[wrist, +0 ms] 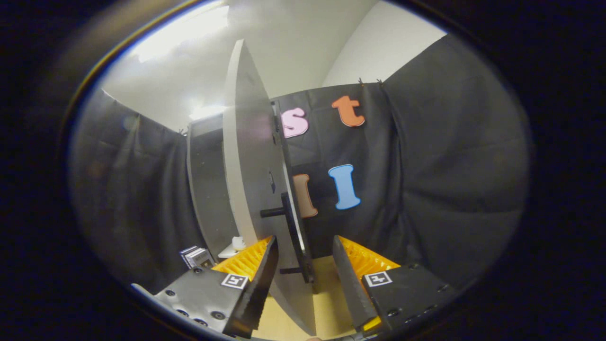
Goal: Open the shoe cabinet door, grab the shoes and put them into the shoe cabinet, then close the shoe cabinet door.
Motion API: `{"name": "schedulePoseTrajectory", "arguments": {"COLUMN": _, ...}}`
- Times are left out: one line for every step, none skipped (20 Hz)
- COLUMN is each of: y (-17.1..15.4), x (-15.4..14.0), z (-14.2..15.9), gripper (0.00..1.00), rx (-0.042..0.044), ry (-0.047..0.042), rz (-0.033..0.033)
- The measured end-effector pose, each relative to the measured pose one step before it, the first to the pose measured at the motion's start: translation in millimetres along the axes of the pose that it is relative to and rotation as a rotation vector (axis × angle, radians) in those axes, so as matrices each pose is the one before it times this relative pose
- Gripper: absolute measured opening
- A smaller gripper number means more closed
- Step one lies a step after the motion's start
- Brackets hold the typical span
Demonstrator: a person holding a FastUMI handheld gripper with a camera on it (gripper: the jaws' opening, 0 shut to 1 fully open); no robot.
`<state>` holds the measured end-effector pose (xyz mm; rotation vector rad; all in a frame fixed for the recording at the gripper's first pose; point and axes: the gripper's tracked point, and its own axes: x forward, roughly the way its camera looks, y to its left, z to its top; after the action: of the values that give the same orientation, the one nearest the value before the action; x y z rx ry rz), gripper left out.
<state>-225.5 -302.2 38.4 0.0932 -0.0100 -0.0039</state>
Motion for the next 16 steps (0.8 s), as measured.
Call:
{"name": "schedulePoseTrajectory", "arguments": {"y": 9.45, "x": 1.98, "z": -2.97, "gripper": 0.74, "rx": 0.00264, "ry": 0.00271, "rz": 0.01622}}
{"name": "schedulePoseTrajectory", "arguments": {"y": 9.24, "x": 2.98, "z": -7.45, "gripper": 0.74, "rx": 0.00000, "ry": 0.01396, "rz": 0.01148}}
{"name": "schedulePoseTrajectory", "arguments": {"y": 8.88, "x": 2.04, "z": -6.95, "gripper": 0.74, "rx": 0.00474, "ry": 0.01969, "rz": 0.01536}}
{"name": "schedulePoseTrajectory", "arguments": {"y": 12.70, "x": 4.08, "z": -4.12, "gripper": 0.74, "rx": 0.01260, "ry": 0.00874, "rz": 0.02693}}
{"name": "schedulePoseTrajectory", "arguments": {"y": 14.53, "x": 3.42, "z": -2.99, "gripper": 0.74, "rx": 0.00741, "ry": 0.00560, "rz": 0.02446}}
{"name": "schedulePoseTrajectory", "arguments": {"y": 11.70, "x": 3.81, "z": -2.12, "gripper": 0.74, "rx": 0.00180, "ry": 0.00220, "rz": 0.02117}}
{"name": "schedulePoseTrajectory", "arguments": {"y": 11.71, "x": 3.75, "z": -1.40, "gripper": 0.74, "rx": 0.00006, "ry": 0.00141, "rz": 0.01813}}
{"name": "schedulePoseTrajectory", "arguments": {"y": 10.31, "x": 6.25, "z": -4.04, "gripper": 0.74, "rx": 0.00033, "ry": 0.00391, "rz": 0.01457}}
{"name": "schedulePoseTrajectory", "arguments": {"y": 8.07, "x": 6.61, "z": -4.32, "gripper": 0.74, "rx": -0.00320, "ry": 0.01394, "rz": 0.00893}}
{"name": "schedulePoseTrajectory", "arguments": {"y": 8.06, "x": 6.21, "z": -6.73, "gripper": 0.74, "rx": -0.00180, "ry": 0.01460, "rz": 0.00638}}
{"name": "schedulePoseTrajectory", "arguments": {"y": 7.81, "x": 5.41, "z": -4.70, "gripper": 0.74, "rx": 0.00284, "ry": 0.01300, "rz": 0.00978}}
{"name": "schedulePoseTrajectory", "arguments": {"y": 9.37, "x": 6.31, "z": -3.87, "gripper": 0.74, "rx": 0.00810, "ry": 0.00673, "rz": 0.01394}}
{"name": "schedulePoseTrajectory", "arguments": {"y": 9.87, "x": 6.91, "z": -3.04, "gripper": 0.74, "rx": 0.00718, "ry": 0.00623, "rz": 0.01487}}
{"name": "schedulePoseTrajectory", "arguments": {"y": 9.26, "x": 6.24, "z": -4.09, "gripper": 0.74, "rx": 0.00273, "ry": 0.00757, "rz": 0.00921}}
{"name": "schedulePoseTrajectory", "arguments": {"y": 8.41, "x": 6.59, "z": -3.24, "gripper": 0.75, "rx": 0.00211, "ry": 0.00947, "rz": 0.01409}}
{"name": "schedulePoseTrajectory", "arguments": {"y": 8.02, "x": 8.87, "z": -5.14, "gripper": 0.77, "rx": -0.00144, "ry": 0.01369, "rz": 0.01527}}
